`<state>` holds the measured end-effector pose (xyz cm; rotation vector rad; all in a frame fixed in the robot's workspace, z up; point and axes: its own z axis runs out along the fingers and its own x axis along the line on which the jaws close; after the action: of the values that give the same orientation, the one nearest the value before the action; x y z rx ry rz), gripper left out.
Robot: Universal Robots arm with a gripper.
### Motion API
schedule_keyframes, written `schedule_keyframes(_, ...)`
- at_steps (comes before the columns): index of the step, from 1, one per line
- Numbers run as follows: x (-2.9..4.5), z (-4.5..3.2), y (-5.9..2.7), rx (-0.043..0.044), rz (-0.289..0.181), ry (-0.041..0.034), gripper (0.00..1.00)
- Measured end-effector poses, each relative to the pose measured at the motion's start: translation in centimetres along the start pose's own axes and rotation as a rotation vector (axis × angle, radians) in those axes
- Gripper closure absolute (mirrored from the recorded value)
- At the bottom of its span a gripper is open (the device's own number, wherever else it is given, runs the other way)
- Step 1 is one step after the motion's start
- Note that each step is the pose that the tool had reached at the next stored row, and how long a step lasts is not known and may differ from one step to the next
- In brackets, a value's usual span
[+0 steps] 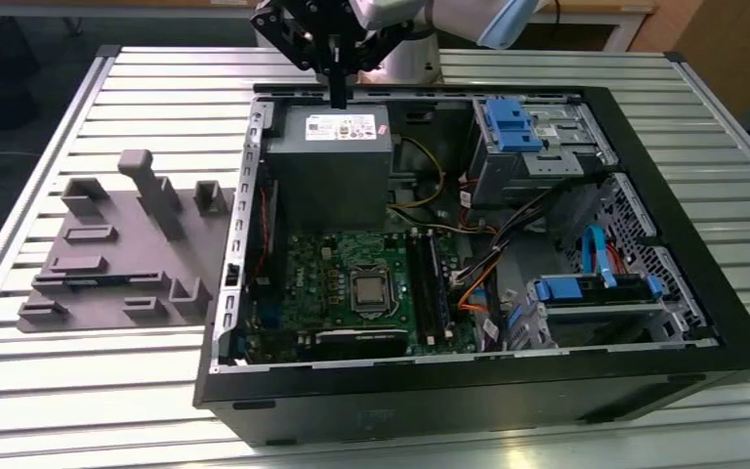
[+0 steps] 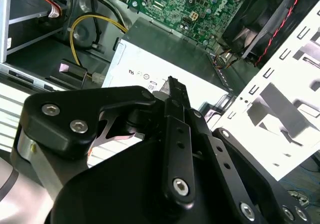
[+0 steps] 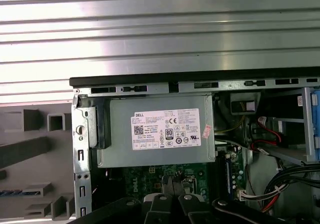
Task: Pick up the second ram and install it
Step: 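Reach for the second ram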
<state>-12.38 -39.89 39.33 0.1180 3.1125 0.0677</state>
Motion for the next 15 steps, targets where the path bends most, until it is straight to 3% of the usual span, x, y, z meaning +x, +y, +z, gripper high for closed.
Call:
schedule_keyframes(6, 0.06, 0.00, 0.00, 0.0000, 0.000, 0.0000, 0.89)
schedule_keyframes(8, 0.70, 0.02, -0.05, 0.0001, 0.000, 0.0000, 0.89)
schedule_keyframes(15, 0.85, 0.02, -0.07, 0.0000, 0.000, 0.0000, 0.89)
